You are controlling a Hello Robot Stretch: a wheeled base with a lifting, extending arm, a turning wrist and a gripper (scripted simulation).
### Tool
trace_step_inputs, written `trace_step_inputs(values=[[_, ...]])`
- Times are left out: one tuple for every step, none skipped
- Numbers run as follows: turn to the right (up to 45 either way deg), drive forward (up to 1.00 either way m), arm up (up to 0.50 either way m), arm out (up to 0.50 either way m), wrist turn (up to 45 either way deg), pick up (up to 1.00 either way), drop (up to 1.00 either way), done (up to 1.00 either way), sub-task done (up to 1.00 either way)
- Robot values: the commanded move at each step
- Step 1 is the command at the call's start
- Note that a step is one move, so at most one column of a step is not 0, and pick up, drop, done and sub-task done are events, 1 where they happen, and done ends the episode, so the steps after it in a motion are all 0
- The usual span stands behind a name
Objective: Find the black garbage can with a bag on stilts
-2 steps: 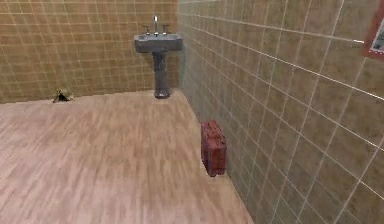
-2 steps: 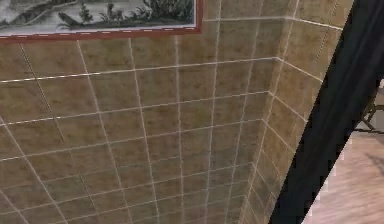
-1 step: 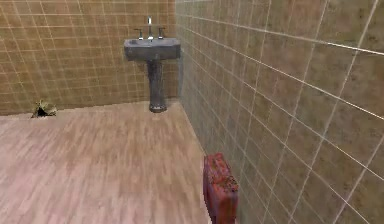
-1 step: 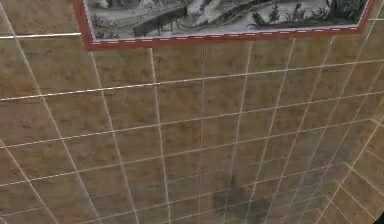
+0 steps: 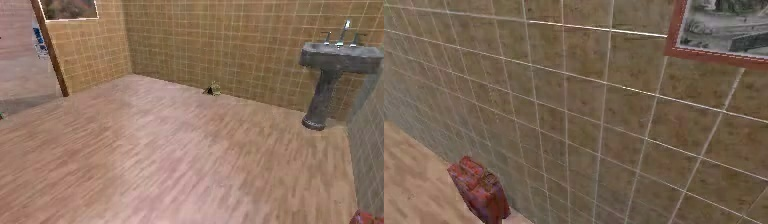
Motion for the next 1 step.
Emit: trace_step_inputs(values=[[-39.0, 0.00, 0.00, 0.00, 0.0, 0.00, 0.00, 0.00, 0.00]])
